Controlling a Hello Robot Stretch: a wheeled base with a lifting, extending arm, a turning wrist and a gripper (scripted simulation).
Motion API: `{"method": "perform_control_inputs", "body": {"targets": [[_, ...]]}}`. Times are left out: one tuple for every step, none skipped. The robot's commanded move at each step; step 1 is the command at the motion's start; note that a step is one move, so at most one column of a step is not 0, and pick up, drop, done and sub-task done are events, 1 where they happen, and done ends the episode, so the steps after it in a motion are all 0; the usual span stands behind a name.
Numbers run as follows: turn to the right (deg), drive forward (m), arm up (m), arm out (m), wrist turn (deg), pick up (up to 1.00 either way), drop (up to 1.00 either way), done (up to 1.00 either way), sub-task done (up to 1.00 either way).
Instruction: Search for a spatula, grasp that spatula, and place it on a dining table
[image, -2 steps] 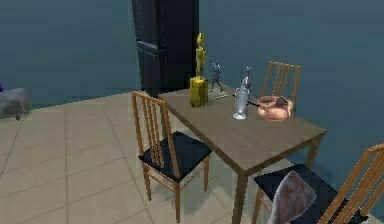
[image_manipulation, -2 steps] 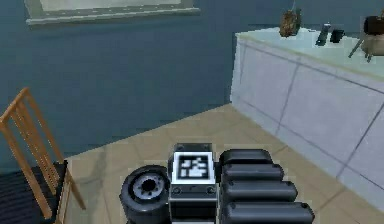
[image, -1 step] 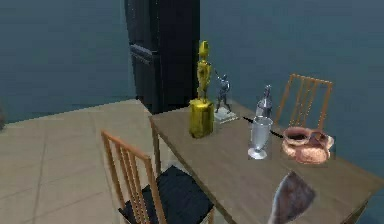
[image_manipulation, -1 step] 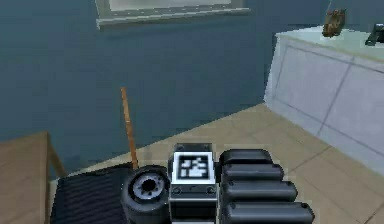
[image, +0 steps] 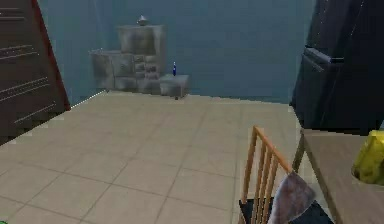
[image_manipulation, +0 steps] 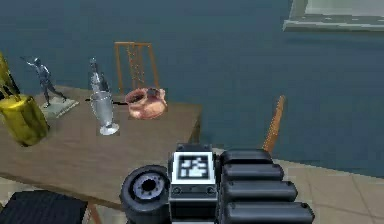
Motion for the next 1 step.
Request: {"method": "perform_control_inputs", "body": {"targets": [[-45.0, 0.0, 0.0, 0.0, 0.0, 0.0, 0.0, 0.0, 0.0]]}}
